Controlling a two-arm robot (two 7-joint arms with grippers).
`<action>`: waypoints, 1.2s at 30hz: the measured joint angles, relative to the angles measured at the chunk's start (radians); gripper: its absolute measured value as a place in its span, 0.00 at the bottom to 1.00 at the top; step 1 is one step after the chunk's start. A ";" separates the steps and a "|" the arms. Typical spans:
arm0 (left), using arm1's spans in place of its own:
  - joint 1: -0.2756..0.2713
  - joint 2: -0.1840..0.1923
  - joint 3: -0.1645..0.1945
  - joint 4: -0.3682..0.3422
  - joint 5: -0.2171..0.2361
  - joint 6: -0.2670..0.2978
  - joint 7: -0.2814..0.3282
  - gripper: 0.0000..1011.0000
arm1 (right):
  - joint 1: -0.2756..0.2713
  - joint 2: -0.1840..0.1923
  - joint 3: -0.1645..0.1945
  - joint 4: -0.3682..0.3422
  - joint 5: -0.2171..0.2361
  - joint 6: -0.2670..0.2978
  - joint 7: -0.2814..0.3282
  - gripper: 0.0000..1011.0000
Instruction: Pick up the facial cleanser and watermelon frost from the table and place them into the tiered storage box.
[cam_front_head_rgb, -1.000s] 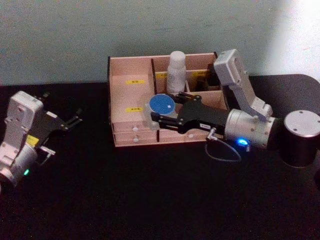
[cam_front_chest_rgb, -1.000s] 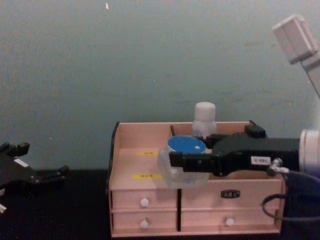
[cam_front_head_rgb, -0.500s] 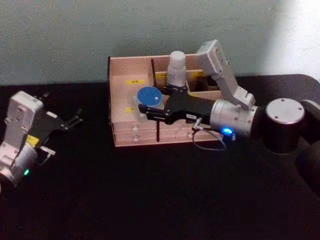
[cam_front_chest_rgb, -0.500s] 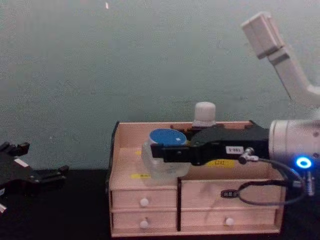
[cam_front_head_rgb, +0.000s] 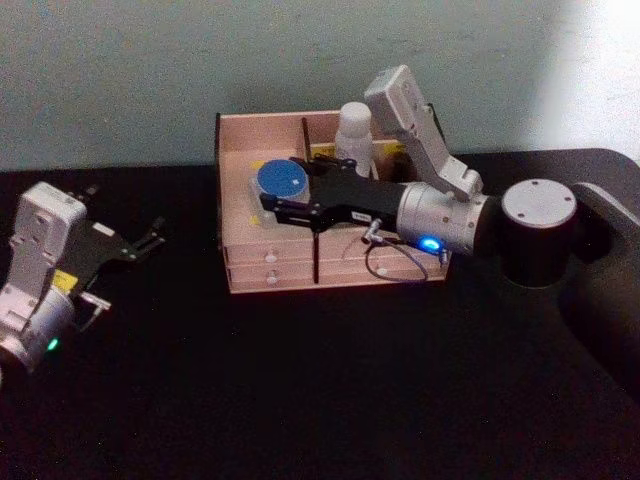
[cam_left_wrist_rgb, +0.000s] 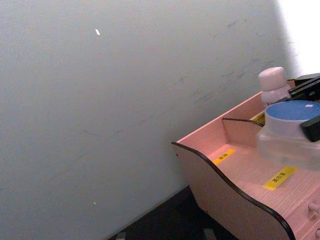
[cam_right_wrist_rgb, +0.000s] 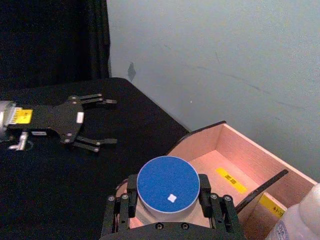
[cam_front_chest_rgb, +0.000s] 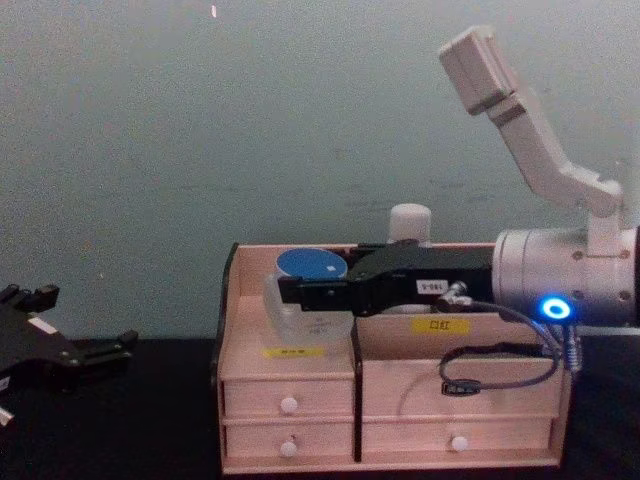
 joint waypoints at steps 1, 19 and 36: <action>0.000 0.000 0.000 0.000 0.000 0.000 0.000 0.99 | 0.005 -0.005 0.000 0.011 -0.001 -0.001 0.000 0.70; 0.000 0.000 0.000 0.000 0.000 0.000 0.000 0.99 | 0.077 -0.077 0.005 0.170 -0.021 -0.006 0.019 0.70; 0.000 0.000 0.000 0.000 0.000 0.000 0.000 0.99 | 0.098 -0.105 0.011 0.224 -0.027 0.017 0.030 0.70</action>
